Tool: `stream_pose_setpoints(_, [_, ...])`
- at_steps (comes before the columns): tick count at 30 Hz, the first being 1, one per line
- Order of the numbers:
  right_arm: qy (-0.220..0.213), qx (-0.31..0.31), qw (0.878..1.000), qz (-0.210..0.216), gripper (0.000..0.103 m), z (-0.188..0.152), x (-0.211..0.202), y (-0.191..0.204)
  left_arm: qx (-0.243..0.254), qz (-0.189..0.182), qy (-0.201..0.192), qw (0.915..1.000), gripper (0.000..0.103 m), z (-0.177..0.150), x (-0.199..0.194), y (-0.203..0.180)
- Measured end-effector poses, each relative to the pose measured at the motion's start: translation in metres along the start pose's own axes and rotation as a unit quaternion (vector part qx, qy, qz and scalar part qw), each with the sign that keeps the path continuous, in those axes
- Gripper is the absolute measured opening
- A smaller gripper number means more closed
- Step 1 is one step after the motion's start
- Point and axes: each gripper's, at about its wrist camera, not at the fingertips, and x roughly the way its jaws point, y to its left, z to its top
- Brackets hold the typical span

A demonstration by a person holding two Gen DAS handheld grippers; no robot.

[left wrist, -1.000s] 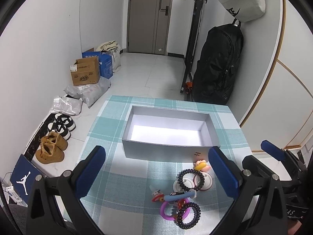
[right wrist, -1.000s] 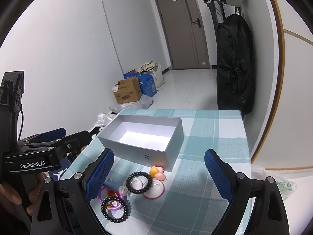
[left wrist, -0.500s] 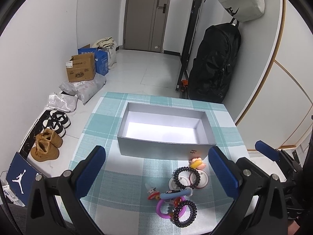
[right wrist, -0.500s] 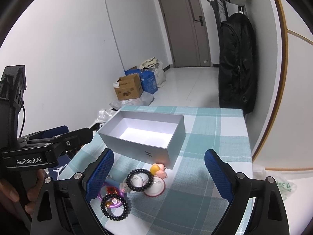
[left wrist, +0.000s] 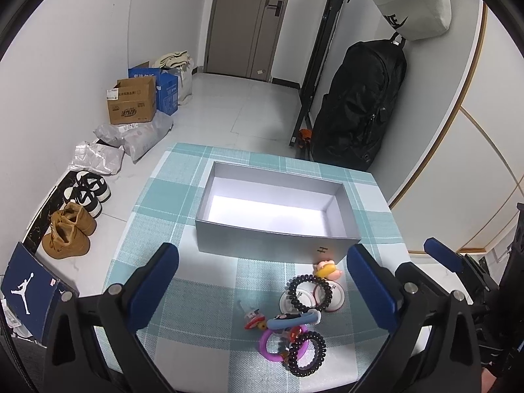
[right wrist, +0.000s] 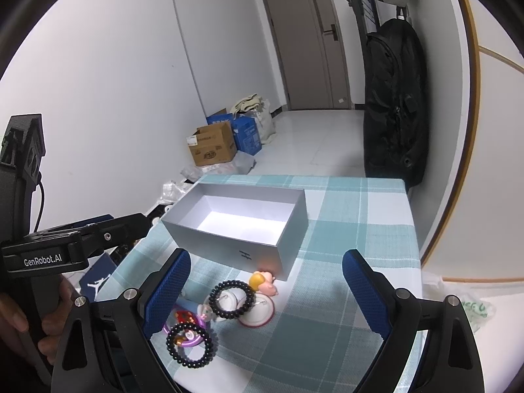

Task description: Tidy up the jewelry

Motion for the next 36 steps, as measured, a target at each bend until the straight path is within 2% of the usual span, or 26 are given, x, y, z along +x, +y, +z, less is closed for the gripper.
stream_pose_setpoints(21, [0.012,0.005,1.0,0.004,0.094,0.0,0.004,-0.001,0.005,-0.005,0.01,0.9999,0.099,-0.003,0.002,0.001])
stream_pose_setpoints(30, [0.033,-0.007,0.999,0.033,0.094,-0.003,0.009,0.009,0.006,-0.008,0.011,0.9999,0.099,-0.004,0.002,0.003])
stream_pose_setpoints(36, [0.057,-0.022,0.996,0.068,0.094,-0.008,0.017,0.022,-0.003,-0.017,0.019,0.9997,0.099,-0.005,-0.004,0.016])
